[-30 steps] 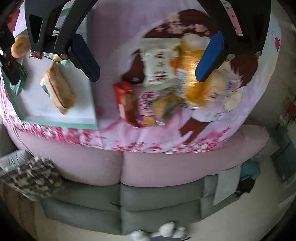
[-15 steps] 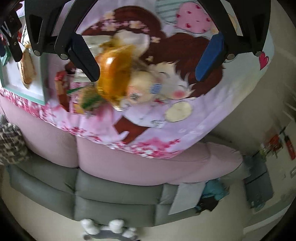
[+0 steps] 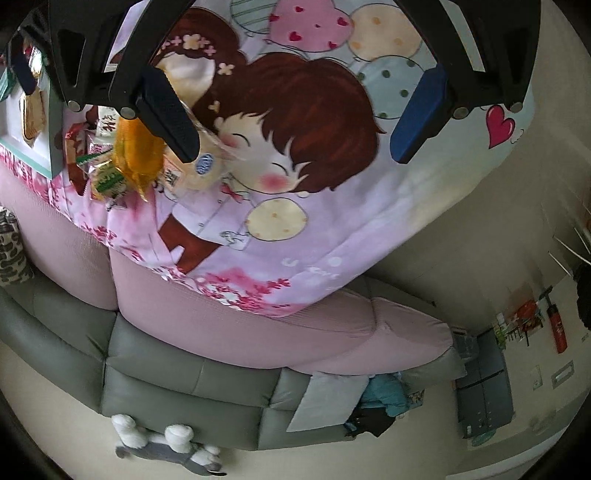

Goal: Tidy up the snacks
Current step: 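Reach the left tool to the wrapped round bun while the right tool reaches the white biscuit pack, then close the left tool on the round bun while the right tool grips the white biscuit pack, then lift the round bun and white biscuit pack toward the tray, then lower both snacks into the tray and open both tools, then withdraw both tools from the tray back toward the snack pile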

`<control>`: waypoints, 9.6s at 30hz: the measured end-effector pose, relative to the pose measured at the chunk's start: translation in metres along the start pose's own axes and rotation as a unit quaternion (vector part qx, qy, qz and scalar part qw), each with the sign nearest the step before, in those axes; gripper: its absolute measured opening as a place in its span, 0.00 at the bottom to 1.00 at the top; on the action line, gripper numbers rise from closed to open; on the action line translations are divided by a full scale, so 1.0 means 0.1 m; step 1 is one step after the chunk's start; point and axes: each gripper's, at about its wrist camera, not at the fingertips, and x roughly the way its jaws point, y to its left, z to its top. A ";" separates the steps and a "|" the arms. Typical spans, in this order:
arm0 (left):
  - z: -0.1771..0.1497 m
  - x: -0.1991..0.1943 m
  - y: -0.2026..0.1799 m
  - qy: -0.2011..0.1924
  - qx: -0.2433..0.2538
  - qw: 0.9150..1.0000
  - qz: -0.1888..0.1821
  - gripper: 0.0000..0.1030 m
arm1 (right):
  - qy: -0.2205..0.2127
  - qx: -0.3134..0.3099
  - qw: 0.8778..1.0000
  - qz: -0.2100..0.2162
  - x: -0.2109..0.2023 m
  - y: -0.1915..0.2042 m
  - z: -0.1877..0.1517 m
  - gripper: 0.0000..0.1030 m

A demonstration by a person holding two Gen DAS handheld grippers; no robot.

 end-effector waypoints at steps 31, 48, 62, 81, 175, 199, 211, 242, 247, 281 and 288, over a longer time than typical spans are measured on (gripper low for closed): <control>-0.07 0.46 -0.63 0.045 0.102 0.991 -0.068 1.00 | 0.071 -0.048 0.996 0.026 0.47 0.31 -0.19 1.00; -0.02 0.81 -0.63 0.069 0.074 0.993 -0.058 1.00 | 0.093 -0.075 0.993 0.014 0.67 0.40 -0.14 1.00; 0.02 0.72 -0.53 0.072 0.045 0.994 -0.063 0.80 | 0.080 -0.064 0.995 0.015 0.65 0.33 -0.11 0.89; 0.06 0.55 -0.48 0.063 0.025 0.995 -0.079 0.41 | 0.072 -0.044 0.996 0.028 0.52 0.19 -0.02 0.58; -0.55 -0.27 -2.62 0.031 0.216 0.957 -0.192 0.49 | -0.020 0.123 0.989 -0.084 -0.49 -1.76 0.21 0.58; -0.85 -0.27 -3.06 0.034 0.268 0.942 -0.201 0.49 | -0.010 0.161 0.983 -0.083 -0.42 -2.07 0.09 0.58; -0.79 -0.28 -3.01 0.042 0.264 0.941 -0.206 0.64 | -0.008 0.155 0.982 -0.103 -0.40 -2.07 0.10 0.59; -0.50 -0.18 -2.62 -0.003 0.214 0.972 -0.095 0.99 | 0.001 0.137 0.978 -0.157 -0.37 -2.04 0.10 1.00; -0.52 -0.18 -2.65 -0.002 0.217 0.971 -0.096 0.99 | 0.005 0.138 0.978 -0.155 -0.36 -2.04 0.10 1.00; -0.13 -0.10 -1.80 -0.006 0.149 0.987 -0.064 0.99 | -0.013 0.083 0.988 -0.127 -0.35 -1.40 0.28 1.00; 0.03 0.01 -1.21 -0.002 0.088 0.996 -0.028 0.99 | -0.013 0.031 0.995 -0.097 -0.23 -0.95 0.32 1.00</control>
